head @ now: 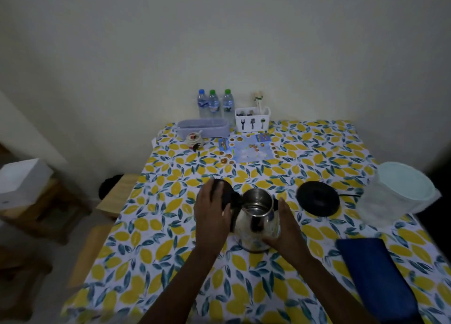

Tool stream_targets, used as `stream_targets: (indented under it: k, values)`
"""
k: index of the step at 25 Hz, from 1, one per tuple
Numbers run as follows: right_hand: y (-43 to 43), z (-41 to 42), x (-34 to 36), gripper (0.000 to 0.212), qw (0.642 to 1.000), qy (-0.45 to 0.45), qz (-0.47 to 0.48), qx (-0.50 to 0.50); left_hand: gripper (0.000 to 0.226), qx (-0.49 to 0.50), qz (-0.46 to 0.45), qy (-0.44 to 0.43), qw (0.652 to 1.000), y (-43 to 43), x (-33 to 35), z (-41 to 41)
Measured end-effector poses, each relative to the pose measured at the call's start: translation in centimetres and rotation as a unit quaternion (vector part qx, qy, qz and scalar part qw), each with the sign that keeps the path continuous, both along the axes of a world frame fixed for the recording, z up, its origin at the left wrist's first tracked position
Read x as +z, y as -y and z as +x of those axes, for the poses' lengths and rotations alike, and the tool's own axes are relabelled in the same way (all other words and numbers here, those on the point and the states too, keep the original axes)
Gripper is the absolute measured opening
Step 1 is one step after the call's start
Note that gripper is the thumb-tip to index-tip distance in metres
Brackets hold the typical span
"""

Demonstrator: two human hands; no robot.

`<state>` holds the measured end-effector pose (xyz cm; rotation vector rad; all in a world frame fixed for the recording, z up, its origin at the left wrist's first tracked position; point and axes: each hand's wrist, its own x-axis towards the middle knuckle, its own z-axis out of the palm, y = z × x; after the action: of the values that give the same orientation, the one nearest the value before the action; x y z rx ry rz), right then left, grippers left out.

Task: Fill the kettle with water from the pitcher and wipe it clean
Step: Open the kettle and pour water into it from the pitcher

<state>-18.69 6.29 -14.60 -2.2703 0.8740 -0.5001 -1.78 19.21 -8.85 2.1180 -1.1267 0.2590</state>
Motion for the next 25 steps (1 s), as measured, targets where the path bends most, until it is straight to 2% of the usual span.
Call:
stream_targets:
  k: [3, 4, 8, 12, 16, 21, 25]
  values:
    - [-0.5, 0.3, 0.1, 0.112, 0.999, 0.000, 0.014, -0.043, 0.074, 0.000, -0.002, -0.177, 0.984, -0.6, 0.0, 1.0]
    - [-0.6, 0.4, 0.1, 0.112, 0.999, -0.004, 0.009, -0.053, 0.074, -0.021, 0.005, -0.190, 0.982, -0.3, 0.1, 0.9]
    - [-0.8, 0.6, -0.2, 0.113, 0.997, 0.003, 0.011, -0.070, 0.073, -0.152, -0.011, -0.102, 0.983, 2.2, 1.9, -0.3]
    - [-1.0, 0.3, 0.5, 0.106, 0.996, 0.036, 0.050, -0.066, 0.059, -0.238, 0.109, -0.014, 0.965, 4.9, 0.3, -1.7]
    - [-0.8, 0.0, 0.4, 0.098, 0.995, 0.043, 0.065, -0.067, 0.052, -0.218, 0.208, 0.072, 0.951, 5.2, -2.8, -2.0]
    - [-0.5, -0.4, 0.2, 0.101, 0.996, 0.040, 0.054, -0.056, 0.047, -0.193, 0.225, 0.134, 0.945, 4.9, -2.7, -2.8]
    - [-0.1, -0.8, 0.5, 0.100, 0.997, 0.041, 0.055, -0.032, 0.049, -0.184, 0.237, 0.124, 0.946, 5.3, -2.2, -3.0]
